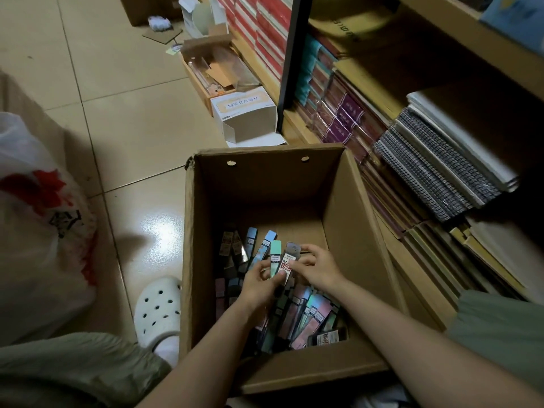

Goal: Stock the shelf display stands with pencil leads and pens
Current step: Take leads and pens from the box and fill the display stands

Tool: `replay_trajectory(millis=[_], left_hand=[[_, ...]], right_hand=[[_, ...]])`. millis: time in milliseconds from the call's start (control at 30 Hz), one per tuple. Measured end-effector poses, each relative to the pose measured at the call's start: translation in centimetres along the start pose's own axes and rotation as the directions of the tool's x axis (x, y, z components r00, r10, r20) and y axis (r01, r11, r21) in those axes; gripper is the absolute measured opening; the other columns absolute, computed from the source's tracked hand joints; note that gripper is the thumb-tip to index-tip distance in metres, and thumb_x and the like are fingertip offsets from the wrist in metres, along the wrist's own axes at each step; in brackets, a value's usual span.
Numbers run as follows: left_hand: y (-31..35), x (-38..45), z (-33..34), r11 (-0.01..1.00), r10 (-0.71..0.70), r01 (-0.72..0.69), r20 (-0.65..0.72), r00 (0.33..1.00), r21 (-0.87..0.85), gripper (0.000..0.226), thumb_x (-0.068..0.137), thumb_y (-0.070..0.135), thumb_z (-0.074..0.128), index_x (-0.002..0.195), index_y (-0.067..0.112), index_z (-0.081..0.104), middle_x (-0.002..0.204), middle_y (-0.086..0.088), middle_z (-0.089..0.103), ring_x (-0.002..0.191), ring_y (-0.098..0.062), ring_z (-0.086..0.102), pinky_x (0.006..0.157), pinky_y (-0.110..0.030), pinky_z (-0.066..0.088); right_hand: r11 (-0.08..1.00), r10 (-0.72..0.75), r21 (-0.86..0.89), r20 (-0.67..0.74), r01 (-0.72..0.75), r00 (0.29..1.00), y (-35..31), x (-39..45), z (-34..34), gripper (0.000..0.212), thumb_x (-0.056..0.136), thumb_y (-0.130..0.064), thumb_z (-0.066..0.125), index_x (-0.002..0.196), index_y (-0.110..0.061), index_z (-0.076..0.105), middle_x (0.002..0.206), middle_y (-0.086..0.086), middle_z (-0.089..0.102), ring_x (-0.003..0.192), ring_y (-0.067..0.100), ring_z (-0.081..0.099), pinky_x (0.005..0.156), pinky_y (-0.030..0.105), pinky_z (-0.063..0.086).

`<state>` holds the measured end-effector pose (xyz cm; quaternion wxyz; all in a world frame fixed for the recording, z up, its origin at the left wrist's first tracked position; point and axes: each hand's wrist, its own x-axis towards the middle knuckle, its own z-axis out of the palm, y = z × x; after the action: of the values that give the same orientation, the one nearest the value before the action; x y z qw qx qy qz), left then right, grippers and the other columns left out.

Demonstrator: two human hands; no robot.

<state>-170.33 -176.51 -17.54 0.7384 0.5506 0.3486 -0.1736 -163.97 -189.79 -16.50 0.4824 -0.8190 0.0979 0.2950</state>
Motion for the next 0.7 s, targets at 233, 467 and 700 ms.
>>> replay_trajectory(millis=[233, 467, 700], left_hand=[[-1.3, 1.6, -0.5, 0.999, -0.026, 0.030, -0.180, 0.983, 0.017, 0.025, 0.093, 0.005, 0.060, 0.114, 0.012, 0.050, 0.088, -0.001, 0.065, 0.075, -0.013, 0.063, 0.060, -0.027, 0.050], [-1.7, 2.5, -0.1, 0.996, -0.014, 0.028, -0.175, 0.984, 0.079, 0.027, 0.092, 0.006, 0.061, 0.117, 0.008, 0.052, 0.103, -0.010, 0.069, 0.088, -0.021, 0.067, 0.072, -0.031, 0.054], [0.3, 2.1, 0.8, 0.989, 0.056, -0.041, -0.103, 0.993, 0.140, 0.023, 0.092, 0.006, 0.061, 0.114, 0.006, 0.053, 0.105, -0.013, 0.067, 0.093, -0.027, 0.065, 0.077, -0.035, 0.052]], right_hand=[[0.728, 0.172, -0.670, -0.031, -0.148, 0.985, 2.7, -0.5, -0.4, 0.033, 0.086, -0.035, 0.072, 0.106, -0.009, 0.067, 0.105, 0.008, 0.067, 0.094, 0.023, 0.064, 0.085, 0.039, 0.056], [0.737, 0.172, -0.644, -0.112, -0.203, 0.979, 3.5, 0.8, 0.9, 0.018, 0.085, -0.022, 0.072, 0.101, -0.014, 0.069, 0.106, 0.008, 0.068, 0.097, 0.024, 0.063, 0.082, 0.035, 0.056], [0.933, 0.130, -0.306, -0.204, -0.189, 0.970, 1.0, 1.5, -1.4, 0.023, 0.084, -0.010, 0.073, 0.107, -0.014, 0.068, 0.099, 0.003, 0.068, 0.090, 0.024, 0.068, 0.081, 0.034, 0.057]])
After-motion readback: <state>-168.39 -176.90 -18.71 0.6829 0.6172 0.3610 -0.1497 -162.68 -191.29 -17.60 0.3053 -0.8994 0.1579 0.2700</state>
